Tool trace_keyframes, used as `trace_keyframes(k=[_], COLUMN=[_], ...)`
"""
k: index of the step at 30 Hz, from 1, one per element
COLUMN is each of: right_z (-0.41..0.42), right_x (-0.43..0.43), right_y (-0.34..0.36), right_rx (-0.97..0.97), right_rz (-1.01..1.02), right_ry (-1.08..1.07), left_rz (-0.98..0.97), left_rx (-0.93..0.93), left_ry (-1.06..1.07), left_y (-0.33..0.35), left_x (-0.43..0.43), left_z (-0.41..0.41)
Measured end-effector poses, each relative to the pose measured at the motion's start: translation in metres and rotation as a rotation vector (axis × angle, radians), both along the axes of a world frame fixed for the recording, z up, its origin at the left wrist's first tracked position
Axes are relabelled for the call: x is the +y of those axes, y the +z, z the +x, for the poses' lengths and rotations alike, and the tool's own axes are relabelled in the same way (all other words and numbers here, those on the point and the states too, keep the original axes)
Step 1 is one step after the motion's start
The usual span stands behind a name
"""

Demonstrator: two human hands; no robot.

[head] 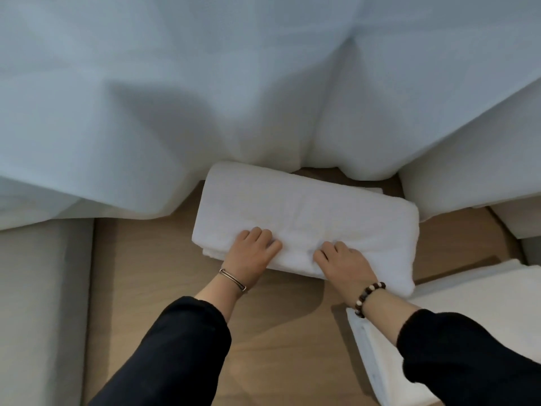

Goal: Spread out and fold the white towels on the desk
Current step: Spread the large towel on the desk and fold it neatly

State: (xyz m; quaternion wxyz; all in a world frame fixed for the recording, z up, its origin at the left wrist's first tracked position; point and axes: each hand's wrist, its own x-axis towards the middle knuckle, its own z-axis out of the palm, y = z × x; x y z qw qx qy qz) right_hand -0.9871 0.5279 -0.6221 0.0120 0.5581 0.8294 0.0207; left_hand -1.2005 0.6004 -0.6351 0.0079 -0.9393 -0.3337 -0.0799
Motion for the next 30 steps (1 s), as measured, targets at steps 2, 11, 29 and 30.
trace_keyframes(k=[2, 11, 29, 30], right_z=[0.001, 0.018, 0.067, 0.07], right_x=[0.001, 0.007, 0.081, 0.101], right_y=[-0.002, -0.001, 0.038, 0.036], right_rx=[-0.001, 0.048, 0.298, 0.278], right_rz=[-0.054, -0.043, -0.231, -0.249], right_ry=[-0.01, 0.077, -0.386, -0.44], left_rz=[-0.116, -0.694, -0.959, -0.982], left_rx=[-0.054, -0.489, -0.897, -0.916], left_ry=[-0.021, 1.073, 1.514, 1.55], left_y=[0.003, 0.003, 0.028, 0.029], left_x=[0.002, 0.051, 0.018, 0.028], left_z=[-0.006, -0.035, -0.032, -0.032])
